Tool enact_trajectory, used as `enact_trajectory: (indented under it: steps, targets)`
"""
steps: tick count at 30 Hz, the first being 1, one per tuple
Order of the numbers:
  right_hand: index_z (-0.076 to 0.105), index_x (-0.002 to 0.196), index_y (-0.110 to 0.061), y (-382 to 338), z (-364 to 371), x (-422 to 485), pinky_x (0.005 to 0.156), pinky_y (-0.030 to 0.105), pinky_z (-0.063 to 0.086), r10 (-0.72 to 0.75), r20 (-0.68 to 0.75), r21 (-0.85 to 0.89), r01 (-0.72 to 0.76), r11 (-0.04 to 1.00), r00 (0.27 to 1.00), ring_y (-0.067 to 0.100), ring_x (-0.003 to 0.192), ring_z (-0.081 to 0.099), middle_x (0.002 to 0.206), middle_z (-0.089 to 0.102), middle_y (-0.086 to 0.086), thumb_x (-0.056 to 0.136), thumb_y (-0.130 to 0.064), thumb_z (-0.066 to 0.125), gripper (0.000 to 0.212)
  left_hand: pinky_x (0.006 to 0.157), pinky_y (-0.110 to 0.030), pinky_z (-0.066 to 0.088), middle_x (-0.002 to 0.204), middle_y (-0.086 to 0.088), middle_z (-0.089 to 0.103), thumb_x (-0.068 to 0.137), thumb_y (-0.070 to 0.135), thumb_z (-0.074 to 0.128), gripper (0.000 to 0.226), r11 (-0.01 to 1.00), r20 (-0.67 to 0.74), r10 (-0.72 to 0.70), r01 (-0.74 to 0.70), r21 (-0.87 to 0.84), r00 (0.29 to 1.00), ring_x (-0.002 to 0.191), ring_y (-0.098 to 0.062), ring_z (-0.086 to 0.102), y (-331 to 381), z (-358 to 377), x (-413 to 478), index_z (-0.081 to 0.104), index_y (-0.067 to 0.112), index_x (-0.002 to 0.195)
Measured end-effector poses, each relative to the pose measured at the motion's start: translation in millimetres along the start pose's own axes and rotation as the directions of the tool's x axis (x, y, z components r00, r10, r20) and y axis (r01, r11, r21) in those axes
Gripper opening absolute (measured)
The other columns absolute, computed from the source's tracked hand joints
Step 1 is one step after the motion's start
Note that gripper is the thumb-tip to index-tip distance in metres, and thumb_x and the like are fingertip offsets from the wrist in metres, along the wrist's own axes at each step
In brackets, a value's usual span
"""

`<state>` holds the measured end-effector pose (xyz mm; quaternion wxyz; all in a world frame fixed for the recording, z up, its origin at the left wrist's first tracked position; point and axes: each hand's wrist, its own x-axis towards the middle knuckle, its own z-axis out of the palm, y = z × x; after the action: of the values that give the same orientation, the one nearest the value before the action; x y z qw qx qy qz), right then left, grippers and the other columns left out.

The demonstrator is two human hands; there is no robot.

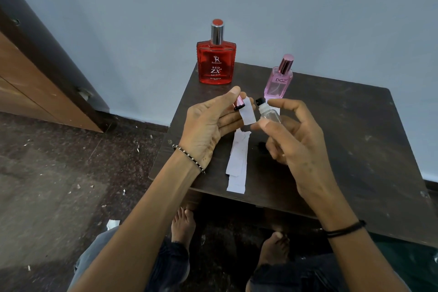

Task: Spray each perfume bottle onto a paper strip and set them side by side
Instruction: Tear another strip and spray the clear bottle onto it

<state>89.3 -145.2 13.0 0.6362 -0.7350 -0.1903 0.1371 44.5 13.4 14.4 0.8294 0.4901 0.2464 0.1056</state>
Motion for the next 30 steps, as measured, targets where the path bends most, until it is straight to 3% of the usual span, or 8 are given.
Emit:
enact_trajectory:
  steps: [3, 6, 9, 12, 17, 21, 25, 30]
  targets:
    - [0.058, 0.130, -0.030, -3.6, -0.8, 0.4, 0.041, 0.021, 0.041, 0.002, 0.066, 0.126, -0.010, 0.992, 0.998, 0.016, 0.046, 0.045, 0.082, 0.072, -0.002, 0.100, -0.015, 0.059, 0.034, 0.083, -0.033, 0.062, 0.101, -0.009, 0.080, 0.094, 0.026, 0.065, 0.019, 1.000, -0.004, -0.007, 0.007, 0.004, 1.000, 0.096, -0.022, 0.077, 0.0, 0.2, 0.3, 0.077, 0.013, 0.101]
    - [0.061, 0.132, -0.033, -0.6, 0.0, -0.2, 0.043, 0.020, 0.041, -0.008, 0.092, 0.123, -0.003, 0.992, 0.996, 0.014, 0.049, 0.044, 0.083, 0.065, -0.008, 0.099, -0.009, 0.058, 0.041, 0.083, -0.033, 0.062, 0.099, -0.009, 0.080, 0.094, 0.026, 0.066, 0.018, 1.000, 0.008, -0.003, 0.003, 0.002, 1.000, 0.095, -0.022, 0.077, -0.5, 0.3, 0.4, 0.077, 0.012, 0.099]
    - [0.061, 0.129, -0.039, 6.9, 0.0, 1.3, 0.053, 0.020, 0.049, -0.046, 0.074, -0.063, 0.051, 0.997, 0.996, 0.005, 0.059, 0.052, 0.096, 0.065, -0.010, 0.097, -0.015, 0.062, 0.040, 0.082, -0.035, 0.063, 0.101, -0.013, 0.079, 0.094, 0.024, 0.066, 0.021, 1.000, 0.022, 0.001, -0.001, -0.007, 1.000, 0.095, -0.026, 0.077, -1.4, 0.3, 0.5, 0.077, 0.008, 0.102]
    - [0.059, 0.132, -0.036, 11.1, 3.0, 0.3, 0.068, 0.014, 0.054, -0.149, 0.044, -0.363, 0.155, 0.919, 0.988, 0.002, 0.074, 0.063, 0.100, 0.066, -0.013, 0.092, -0.022, 0.067, 0.044, 0.078, -0.034, 0.063, 0.104, -0.018, 0.078, 0.094, 0.022, 0.066, 0.027, 1.000, 0.033, -0.004, 0.005, -0.029, 0.999, 0.092, -0.028, 0.077, -2.2, 1.7, -0.3, 0.075, 0.000, 0.107]
    - [0.061, 0.133, -0.026, 12.2, 12.6, -3.4, 0.070, 0.013, 0.050, -0.321, 0.040, -0.514, 0.295, 0.806, 0.946, 0.008, 0.071, 0.062, 0.091, 0.069, -0.001, 0.089, -0.022, 0.066, 0.044, 0.077, -0.033, 0.063, 0.103, -0.015, 0.078, 0.093, 0.022, 0.068, 0.025, 0.999, 0.034, -0.017, 0.019, -0.045, 0.999, 0.089, -0.025, 0.077, -2.7, 2.2, 0.6, 0.075, 0.000, 0.104]
    - [0.060, 0.131, -0.018, 11.7, 15.9, -2.4, 0.068, 0.002, 0.041, -0.360, 0.057, -0.551, 0.330, 0.766, 0.931, -0.004, 0.068, 0.054, 0.087, 0.061, -0.008, 0.088, -0.036, 0.054, 0.046, 0.076, -0.033, 0.063, 0.098, -0.014, 0.079, 0.094, 0.021, 0.068, 0.022, 0.998, 0.055, -0.022, 0.025, -0.053, 0.998, 0.086, -0.025, 0.078, -2.8, 1.9, 0.0, 0.076, 0.001, 0.099]
    - [0.057, 0.133, -0.015, 12.4, 21.4, -2.8, 0.066, 0.002, 0.036, -0.327, 0.065, -0.592, 0.301, 0.748, 0.943, -0.006, 0.066, 0.048, 0.086, 0.055, -0.009, 0.088, -0.039, 0.048, 0.052, 0.076, -0.033, 0.063, 0.099, -0.015, 0.078, 0.094, 0.021, 0.067, 0.024, 0.997, 0.081, -0.039, 0.043, -0.056, 0.996, 0.085, -0.025, 0.078, -3.4, 2.3, -0.4, 0.075, 0.000, 0.101]
    - [0.058, 0.130, -0.019, 8.5, 20.8, -5.1, 0.064, 0.001, 0.040, -0.302, -0.040, -0.490, 0.244, 0.837, 0.953, -0.004, 0.066, 0.055, 0.077, 0.053, -0.019, 0.090, -0.025, 0.062, 0.040, 0.075, -0.032, 0.063, 0.103, -0.022, 0.077, 0.094, 0.022, 0.067, 0.029, 0.996, 0.051, -0.045, 0.049, -0.077, 0.998, 0.087, -0.027, 0.078, -2.5, 1.3, 0.8, 0.073, -0.004, 0.106]
